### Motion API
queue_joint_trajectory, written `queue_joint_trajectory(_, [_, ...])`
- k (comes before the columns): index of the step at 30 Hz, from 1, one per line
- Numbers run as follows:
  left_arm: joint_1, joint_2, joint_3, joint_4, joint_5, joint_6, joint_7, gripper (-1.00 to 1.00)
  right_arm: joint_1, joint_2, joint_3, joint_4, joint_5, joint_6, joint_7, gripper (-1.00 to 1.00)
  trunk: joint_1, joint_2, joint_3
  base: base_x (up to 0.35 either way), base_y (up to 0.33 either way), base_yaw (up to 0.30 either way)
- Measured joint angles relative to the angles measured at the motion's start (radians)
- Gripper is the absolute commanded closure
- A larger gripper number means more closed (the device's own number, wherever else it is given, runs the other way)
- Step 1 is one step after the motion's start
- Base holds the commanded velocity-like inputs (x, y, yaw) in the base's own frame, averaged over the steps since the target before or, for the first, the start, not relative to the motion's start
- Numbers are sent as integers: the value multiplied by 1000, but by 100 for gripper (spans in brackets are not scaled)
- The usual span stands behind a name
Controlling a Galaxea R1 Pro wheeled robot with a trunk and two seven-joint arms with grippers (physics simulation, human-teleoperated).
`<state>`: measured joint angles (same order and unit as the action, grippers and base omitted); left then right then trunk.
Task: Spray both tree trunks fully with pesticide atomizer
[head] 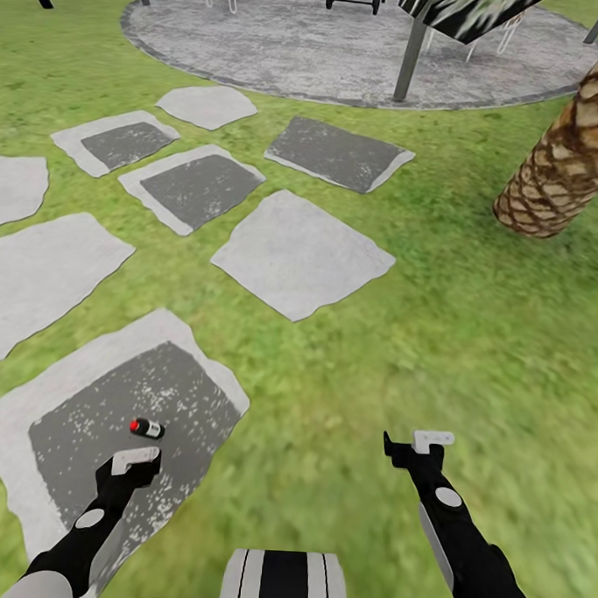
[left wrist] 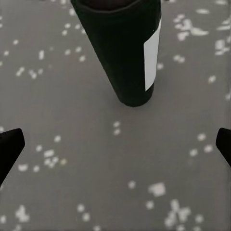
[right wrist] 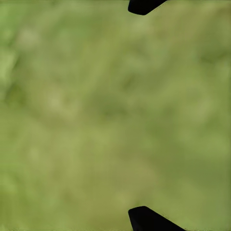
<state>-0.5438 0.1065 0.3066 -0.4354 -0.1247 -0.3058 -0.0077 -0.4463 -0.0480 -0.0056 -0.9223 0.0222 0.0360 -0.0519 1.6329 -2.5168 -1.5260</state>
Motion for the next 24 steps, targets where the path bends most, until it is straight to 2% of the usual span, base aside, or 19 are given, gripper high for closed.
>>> queue_joint_trajectory(4, [0,0,0,-1,-1,0,0,-100,0,0,0,0,0,0,0,-100,0,0,0,168,0,0])
queue_joint_trajectory(24, [0,0,1,-1,0,0,1,-100,0,0,0,0,0,0,0,-100,0,0,0,53,11,2])
